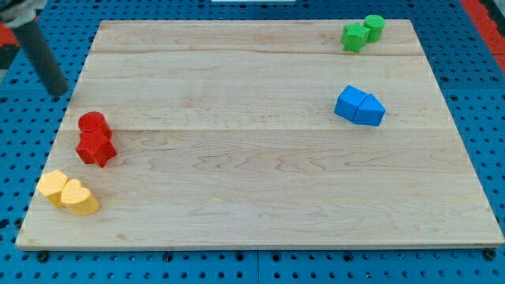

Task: Push the red star diagonally to the top right side of the red circle

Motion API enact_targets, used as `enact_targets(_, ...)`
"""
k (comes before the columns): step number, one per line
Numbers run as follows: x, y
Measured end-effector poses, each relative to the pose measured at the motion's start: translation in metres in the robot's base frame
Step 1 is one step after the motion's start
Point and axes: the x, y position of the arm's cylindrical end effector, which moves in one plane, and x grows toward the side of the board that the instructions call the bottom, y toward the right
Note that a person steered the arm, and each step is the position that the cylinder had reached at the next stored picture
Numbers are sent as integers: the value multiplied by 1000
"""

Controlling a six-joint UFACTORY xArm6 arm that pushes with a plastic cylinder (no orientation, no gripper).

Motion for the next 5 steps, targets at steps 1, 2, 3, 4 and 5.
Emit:
enact_targets(1, 58, 13)
enact_targets(2, 69, 25)
enact_targets(3, 93, 64)
enact_targets(4, 103, 63)
enact_targets(5, 111, 115)
